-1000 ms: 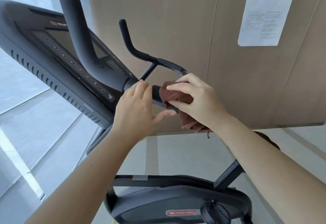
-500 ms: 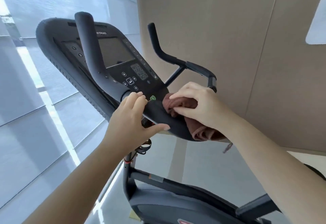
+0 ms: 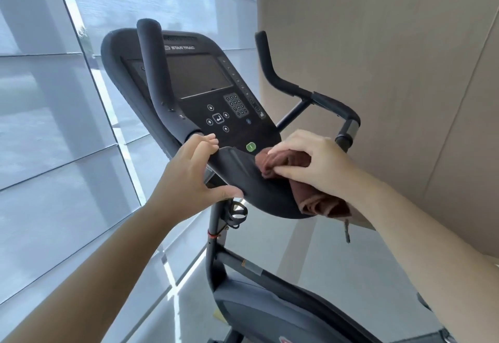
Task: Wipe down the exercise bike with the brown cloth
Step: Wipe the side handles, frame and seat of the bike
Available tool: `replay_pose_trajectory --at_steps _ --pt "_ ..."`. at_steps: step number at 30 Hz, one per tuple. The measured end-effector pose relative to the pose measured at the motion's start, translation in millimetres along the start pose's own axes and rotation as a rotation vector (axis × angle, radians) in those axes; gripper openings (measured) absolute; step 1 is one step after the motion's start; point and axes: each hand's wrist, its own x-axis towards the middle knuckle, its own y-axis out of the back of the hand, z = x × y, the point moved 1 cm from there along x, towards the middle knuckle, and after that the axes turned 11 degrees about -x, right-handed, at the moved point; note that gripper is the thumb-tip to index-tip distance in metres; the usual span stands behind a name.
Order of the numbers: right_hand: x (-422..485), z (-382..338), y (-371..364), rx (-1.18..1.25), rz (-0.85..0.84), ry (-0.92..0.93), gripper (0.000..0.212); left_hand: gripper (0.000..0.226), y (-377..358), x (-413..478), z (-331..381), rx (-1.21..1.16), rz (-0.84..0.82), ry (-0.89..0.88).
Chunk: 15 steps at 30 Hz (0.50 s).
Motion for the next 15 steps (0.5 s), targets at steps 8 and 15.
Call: replay_pose_trajectory --at_steps 8,15 --pt "-35.4 29.6 4.5 -0.012 0.151 -0.024 0.023 0.092 -3.5 -0.8 -2.4 0.039 0.017 0.043" --pt "-37.9 20.9 0.0 0.010 0.178 -0.107 0.021 0.090 -3.1 -0.8 -1.6 0.054 0.014 0.038"
